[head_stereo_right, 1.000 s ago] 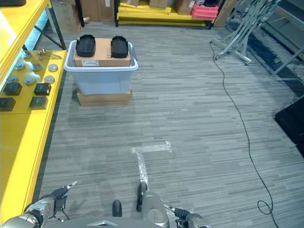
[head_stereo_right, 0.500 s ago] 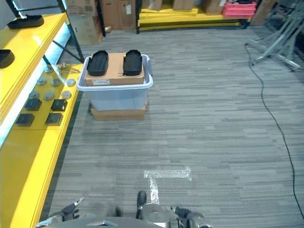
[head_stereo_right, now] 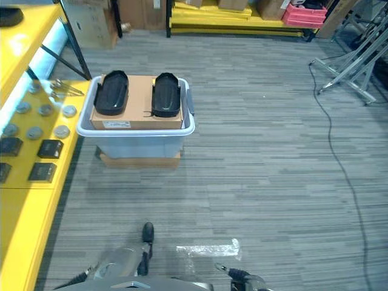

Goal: Move parts from the plastic box to the shelf.

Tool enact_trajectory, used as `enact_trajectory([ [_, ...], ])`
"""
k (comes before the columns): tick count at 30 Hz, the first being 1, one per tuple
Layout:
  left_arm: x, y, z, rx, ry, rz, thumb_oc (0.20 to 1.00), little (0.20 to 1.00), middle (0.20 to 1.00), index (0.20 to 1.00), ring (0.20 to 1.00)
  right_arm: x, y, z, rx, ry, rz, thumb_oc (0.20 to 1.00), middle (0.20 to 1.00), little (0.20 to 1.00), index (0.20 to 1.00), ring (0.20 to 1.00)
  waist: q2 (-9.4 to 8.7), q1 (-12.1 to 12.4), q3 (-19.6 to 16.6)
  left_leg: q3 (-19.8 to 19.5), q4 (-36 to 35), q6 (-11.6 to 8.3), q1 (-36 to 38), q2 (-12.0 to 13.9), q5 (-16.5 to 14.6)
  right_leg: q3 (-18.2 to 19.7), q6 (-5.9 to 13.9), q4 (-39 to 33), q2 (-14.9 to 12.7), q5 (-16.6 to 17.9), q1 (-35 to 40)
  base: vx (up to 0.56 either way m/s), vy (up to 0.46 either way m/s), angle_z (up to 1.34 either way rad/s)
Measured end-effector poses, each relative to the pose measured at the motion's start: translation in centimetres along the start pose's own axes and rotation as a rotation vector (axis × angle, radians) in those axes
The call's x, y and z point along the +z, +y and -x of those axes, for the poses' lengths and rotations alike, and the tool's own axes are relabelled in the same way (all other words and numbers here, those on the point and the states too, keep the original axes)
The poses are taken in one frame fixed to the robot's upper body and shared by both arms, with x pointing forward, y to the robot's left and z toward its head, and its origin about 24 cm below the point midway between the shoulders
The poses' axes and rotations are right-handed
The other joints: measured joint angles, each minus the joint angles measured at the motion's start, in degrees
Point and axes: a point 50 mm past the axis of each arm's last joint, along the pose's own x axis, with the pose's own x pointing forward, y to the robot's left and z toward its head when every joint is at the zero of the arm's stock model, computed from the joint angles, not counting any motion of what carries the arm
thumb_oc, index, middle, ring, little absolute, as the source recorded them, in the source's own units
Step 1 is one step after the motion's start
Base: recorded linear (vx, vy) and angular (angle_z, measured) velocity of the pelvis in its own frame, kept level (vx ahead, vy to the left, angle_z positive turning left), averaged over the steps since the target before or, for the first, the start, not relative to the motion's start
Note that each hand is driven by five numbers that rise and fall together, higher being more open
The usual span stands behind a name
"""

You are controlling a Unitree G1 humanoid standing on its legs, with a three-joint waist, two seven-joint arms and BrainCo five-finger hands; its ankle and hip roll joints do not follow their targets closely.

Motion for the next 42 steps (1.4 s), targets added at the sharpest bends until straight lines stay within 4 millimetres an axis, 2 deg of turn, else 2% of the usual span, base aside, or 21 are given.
enact_trajectory([
  [1, 1.4, -0.2, 0.0, -0.004, -0.036, -0.009, 1.0, 1.0, 1.0, 1.0, 1.0, -0.2, 0.5, 0.0, 0.015, -0.003, 0.001, 1.0, 1.0, 1.0, 1.0, 1.0, 0.28, -0.6, 0.2, -0.3, 0.2, 1.23, 1.2, -0.8, -2.3, -0.7, 0.65, 8.3, -1.7, 0.3, -3.8, 0.27, 0.155, 0.05],
  [2, 3.0, -0.8, 0.0, 0.0, -0.075, -0.033, 1.0, 1.0, 1.0, 1.0, 1.0, -0.2, 0.9, -0.1, 0.03, -0.019, 0.0, 1.0, 1.0, 1.0, 1.0, 1.0, -0.64, -1.4, 0.4, -1.1, 1.7, 1.63, 3.4, -2.2, -3.6, -1.1, 1.34, 25.2, -5.9, 1.2, -11.5, 0.18, 0.02, 0.26],
  [3, 3.8, -1.1, 0.1, -0.005, -0.108, -0.053, 1.0, 1.0, 1.0, 1.0, 1.0, 0.1, 1.1, -0.1, 0.033, -0.038, -0.011, 1.0, 1.0, 1.0, 1.0, 1.0, 0.66, -2.2, 0.6, -1.4, 1.5, 1.52, 4.3, -2.6, -4.1, -1.2, 1.24, 27.7, -7.1, 1.2, -14.1, 0.32, -0.049, 0.32],
  [6, 7.0, -2.5, 0.6, -0.037, -0.255, -0.097, 1.0, 1.0, 1.0, 1.0, 1.0, -0.2, 1.2, -0.1, 0.042, -0.034, 0.024, 1.0, 1.0, 1.0, 1.0, 1.0, 2.03, -2.4, 0.4, -1.8, 0.6, -1.14, 7.4, -2.8, -7.3, -1.4, 1.06, 11.2, -8.1, 1.5, -19.0, 0.28, -0.148, 0.13],
  [8, 8.4, -2.7, 0.9, -0.049, -0.298, -0.093, 1.0, 1.0, 1.0, 1.0, 1.0, 0.0, 1.3, -0.1, 0.043, -0.04, 0.038, 1.0, 1.0, 1.0, 1.0, 1.0, 1.78, -2.9, 0.3, -2.9, 0.4, -0.35, 8.6, -3.4, -6.7, -2.2, 1.24, -5.9, -7.1, 3.3, -18.1, 0.26, -0.148, 0.29],
  [9, 9.2, -3.2, 1.1, -0.059, -0.323, -0.094, 1.0, 1.0, 1.0, 1.0, 1.0, 0.0, 1.2, -0.1, 0.041, -0.039, 0.042, 1.0, 1.0, 1.0, 1.0, 1.0, 1.82, -3.2, 0.3, -3.7, 0.4, -1.11, 9.2, -3.7, -7.3, -2.0, 0.94, -10.9, -6.4, 4.8, -18.2, 0.23, -0.123, 0.44],
  [11, 9.7, -3.6, 1.2, -0.07, -0.332, -0.075, 1.0, 1.0, 1.0, 1.0, 1.0, 0.4, 1.1, -0.1, 0.038, -0.045, 0.065, 1.0, 1.0, 1.0, 1.0, 1.0, 2.67, -5.9, 0.0, -8.7, -0.3, -2.43, 11.1, -4.2, -9.0, 5.8, -0.09, -22.7, -1.2, 12.1, -17.9, 0.27, -0.187, 0.8],
  [13, 9.2, -3.6, 1.1, -0.071, -0.318, -0.073, 1.0, 1.0, 1.0, 1.0, 1.0, 0.7, 1.2, -0.1, 0.037, -0.052, 0.072, 1.0, 1.0, 1.0, 1.0, 1.0, 2.78, -6.6, -0.1, -8.9, -0.4, -2.91, 13.0, -4.8, -9.3, 6.0, -1.77, -21.3, 0.2, 15.1, -17.6, 0.22, -0.203, 0.73],
  [17, 5.0, -3.0, 0.4, -0.048, -0.206, -0.05, 1.0, 1.0, 1.0, 1.0, 1.0, 0.5, 0.4, 0.0, 0.012, -0.048, 0.064, 1.0, 1.0, 1.0, 1.0, 1.0, 3.72, -5.8, -3.6, -7.3, 0.4, -4.69, 15.8, -5.4, -10.7, 2.2, -7.39, -20.1, 4.2, 18.3, -14.5, 0.18, -0.238, 0.26],
  [18, 3.6, -2.5, 0.2, -0.032, -0.152, -0.048, 1.0, 1.0, 1.0, 1.0, 1.0, 0.6, 0.2, 0.1, 0.008, -0.055, 0.068, 1.0, 1.0, 1.0, 1.0, 1.0, 1.9, -4.6, -3.8, -5.9, 5.3, -5.82, 14.5, -7.9, -11.5, 3.0, -9.83, -23.8, 2.5, 19.9, -11.5, 0.12, -0.159, -0.1],
  [19, 2.6, -2.5, 0.1, -0.026, -0.119, -0.042, 1.0, 1.0, 1.0, 1.0, 1.0, 1.4, -0.1, 0.1, 0.0, -0.082, 0.074, 1.0, 1.0, 1.0, 1.0, 1.0, 1.88, -3.4, -3.6, -4.6, 10.1, -5.65, 11.9, -7.9, -13.7, 3.7, -9.21, -26.3, 2.0, 20.7, -9.8, 0.11, -0.17, -0.09],
  [20, 1.7, -2.2, 0.1, -0.016, -0.097, -0.03, 1.0, 1.0, 1.0, 1.0, 1.0, 1.9, -0.3, 0.1, -0.007, -0.099, 0.075, 1.0, 1.0, 1.0, 1.0, 1.0, 1.4, -3.2, -3.8, -3.3, 14.8, -4.99, 9.2, -7.0, -15.7, 4.1, -9.59, -28.3, 1.5, 20.8, -8.5, 0.02, -0.119, 0.04],
  [22, 0.8, -1.7, 0.0, 0.006, -0.073, -0.016, 1.0, 1.0, 1.0, 1.0, 1.0, 3.9, -0.4, 0.3, -0.036, -0.182, 0.087, 1.0, 1.0, 1.0, 1.0, 1.0, 1.35, -2.3, -3.5, -5.1, 25.4, -6.49, 2.6, -2.1, -16.7, 4.3, -10.51, -29.4, 1.7, 19.8, -7.2, -0.04, -0.048, 0.06],
  [23, 0.7, -1.5, 0.0, 0.011, -0.065, -0.006, 1.0, 1.0, 1.0, 1.0, 1.0, 4.8, -0.5, 0.4, -0.048, -0.219, 0.095, 1.0, 1.0, 1.0, 1.0, 1.0, 1.16, -2.1, -2.7, -6.2, 30.0, -6.92, -0.5, -0.4, -17.0, 4.4, -10.45, -29.3, 1.7, 19.9, -7.0, -0.03, 0.057, -0.19],
  [25, 1.0, -1.6, 0.0, 0.008, -0.069, 0.0, 1.0, 1.0, 1.0, 1.0, 1.0, 7.5, -1.2, 0.9, -0.097, -0.329, 0.1, 1.0, 1.0, 1.0, 1.0, 1.0, 1.03, -1.9, -1.1, -5.8, 28.5, -7.88, -4.1, 3.2, -17.2, 4.0, -9.84, -29.8, 1.1, 20.1, -6.6, 0.02, 0.124, -0.05],
  [28, 1.1, -1.9, 0.0, 0.0, -0.076, -0.039, 1.0, 1.0, 1.0, 1.0, 1.0, 10.7, -2.2, 2.2, -0.164, -0.481, 0.095, 1.0, 1.0, 1.0, 1.0, 1.0, 1.51, -3.3, 0.6, -1.9, 14.1, -9.18, -2.9, 6.7, -14.2, 3.0, -7.92, -31.6, 0.7, 19.9, -4.9, 0.05, 0.172, 0.17],
  [30, 1.3, -2.0, 0.0, -0.003, -0.075, -0.052, 1.0, 1.0, 1.0, 1.0, 1.0, 12.6, -2.9, 3.7, -0.223, -0.62, 0.104, 1.0, 1.0, 1.0, 1.0, 1.0, 2.42, -5.7, 0.7, -0.3, 6.3, -9.37, -0.3, 7.9, -11.0, 1.5, -6.83, -34.1, 0.6, 20.5, -2.9, 0.04, 0.133, 0.24],
  [32, 1.7, -2.2, 0.1, -0.008, -0.082, -0.063, 1.0, 1.0, 1.0, 1.0, 1.0, 13.7, -4.1, 4.8, -0.283, -0.687, 0.109, 1.0, 1.0, 1.0, 1.0, 1.0, 3.03, -6.4, 0.8, -0.2, 2.6, -9.42, 2.5, 8.2, -8.9, 1.5, -5.89, -33.9, 0.5, 20.4, -2.7, 0.05, 0.105, 0.17],
  [34, 3.0, -2.1, 0.2, -0.006, -0.134, -0.071, 1.0, 1.0, 1.0, 1.0, 1.0, 14.8, -5.8, 7.1, -0.393, -0.81, 0.077, 1.0, 1.0, 1.0, 1.0, 1.0, 4.26, -7.7, 0.7, 1.8, -2.8, -9.36, 5.4, 7.6, -3.3, 1.9, -3.2, -33.7, -0.2, 20.4, -2.9, 0.07, 0.082, 0.06],
  [38, 4.0, -0.3, 0.5, 0.029, -0.186, -0.071, 1.0, 1.0, 1.0, 1.0, 1.0, 15.0, -5.7, 8.1, -0.439, -0.885, 0.074, 1.0, 1.0, 1.0, 1.0, 1.0, 2.19, -8.0, 0.6, 2.8, -4.0, -7.69, 6.6, 5.1, -3.8, 2.6, -1.05, -34.1, -3.0, 20.1, -2.7, 0.05, 0.021, -0.09],
  [42, 3.8, 0.5, 0.6, 0.043, -0.2, -0.089, 1.0, 1.0, 1.0, 1.0, 1.0, 16.1, -5.9, 9.5, -0.462, -0.963, 0.077, 1.0, 1.0, 1.0, 1.0, 1.0, 1.98, -8.2, 0.8, 3.6, -4.0, -6.89, 6.6, 4.0, -4.3, 2.9, 0.8, -34.1, -4.2, 20.6, -2.8, -0.02, 0.014, -0.08],
])
